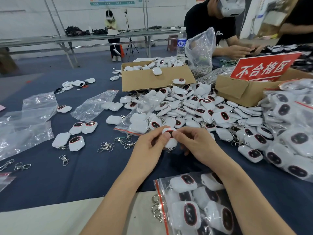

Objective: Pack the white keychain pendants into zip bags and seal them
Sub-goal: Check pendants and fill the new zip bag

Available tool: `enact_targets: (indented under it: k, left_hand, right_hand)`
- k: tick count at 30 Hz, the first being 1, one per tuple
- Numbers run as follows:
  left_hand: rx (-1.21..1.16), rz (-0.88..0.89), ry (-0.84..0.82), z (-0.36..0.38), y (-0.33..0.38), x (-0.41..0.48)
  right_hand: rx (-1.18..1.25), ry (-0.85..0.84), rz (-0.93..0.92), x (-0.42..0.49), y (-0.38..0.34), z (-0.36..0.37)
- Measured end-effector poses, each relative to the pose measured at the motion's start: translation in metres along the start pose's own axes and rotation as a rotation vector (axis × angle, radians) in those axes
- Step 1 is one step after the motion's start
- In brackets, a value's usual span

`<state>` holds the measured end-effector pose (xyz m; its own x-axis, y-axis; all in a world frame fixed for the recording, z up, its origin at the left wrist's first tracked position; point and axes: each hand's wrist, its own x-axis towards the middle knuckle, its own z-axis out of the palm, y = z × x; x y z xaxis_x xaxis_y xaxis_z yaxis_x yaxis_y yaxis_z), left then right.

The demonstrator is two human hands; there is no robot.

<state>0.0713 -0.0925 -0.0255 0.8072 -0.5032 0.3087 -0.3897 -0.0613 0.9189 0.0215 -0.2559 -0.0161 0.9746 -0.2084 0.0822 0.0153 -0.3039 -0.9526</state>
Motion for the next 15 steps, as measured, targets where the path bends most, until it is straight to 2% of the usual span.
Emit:
enact_targets:
  k: [7, 15]
  left_hand:
    - [-0.005, -0.108, -0.017, -0.0002, -0.0057, -0.0001]
    - [0.068, -0.106, 0.008, 0.0003, -0.0097, 0.0006]
  right_hand:
    - [0.04, 0.018, -0.008, 0.0026, 0.0038, 0.0025]
    - [0.058, 0.015, -0.018, 0.0053, 0.0076, 0.0031]
